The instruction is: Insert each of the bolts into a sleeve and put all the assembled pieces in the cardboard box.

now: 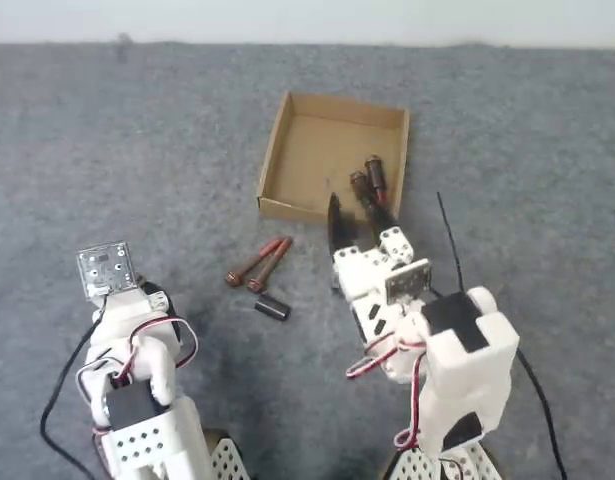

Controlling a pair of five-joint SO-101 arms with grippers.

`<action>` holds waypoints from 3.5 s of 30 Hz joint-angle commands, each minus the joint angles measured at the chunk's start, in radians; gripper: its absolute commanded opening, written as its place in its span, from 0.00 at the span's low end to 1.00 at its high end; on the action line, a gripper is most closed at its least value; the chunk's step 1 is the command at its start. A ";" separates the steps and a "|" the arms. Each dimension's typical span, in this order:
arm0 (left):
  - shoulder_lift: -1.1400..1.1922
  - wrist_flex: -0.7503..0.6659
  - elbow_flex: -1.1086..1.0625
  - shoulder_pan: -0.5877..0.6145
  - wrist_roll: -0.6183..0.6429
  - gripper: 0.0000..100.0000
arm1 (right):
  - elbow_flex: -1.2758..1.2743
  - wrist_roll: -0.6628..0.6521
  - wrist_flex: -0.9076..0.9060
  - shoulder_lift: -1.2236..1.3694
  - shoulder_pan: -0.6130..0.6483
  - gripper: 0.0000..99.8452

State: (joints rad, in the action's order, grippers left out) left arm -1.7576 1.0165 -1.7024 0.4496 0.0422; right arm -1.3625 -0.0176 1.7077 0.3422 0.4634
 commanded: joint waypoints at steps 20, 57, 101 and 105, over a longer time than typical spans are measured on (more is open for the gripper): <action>-0.028 0.003 0.016 -0.008 -0.011 0.01 | -0.126 0.003 0.038 -0.059 0.012 0.01; -0.025 0.005 0.016 -0.008 -0.086 0.01 | 0.092 0.002 -2.031 -1.213 0.018 0.01; -0.025 0.006 0.016 -0.005 -0.087 0.01 | 0.767 -0.695 -2.648 -0.351 0.131 0.21; -0.025 0.005 0.016 -0.006 -0.087 0.01 | 0.769 -0.697 -2.609 -0.331 0.104 0.21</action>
State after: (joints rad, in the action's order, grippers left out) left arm -1.7576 1.0196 -1.7024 0.4496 -0.0361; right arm -0.6460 -0.6989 -0.9314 0.0184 0.5969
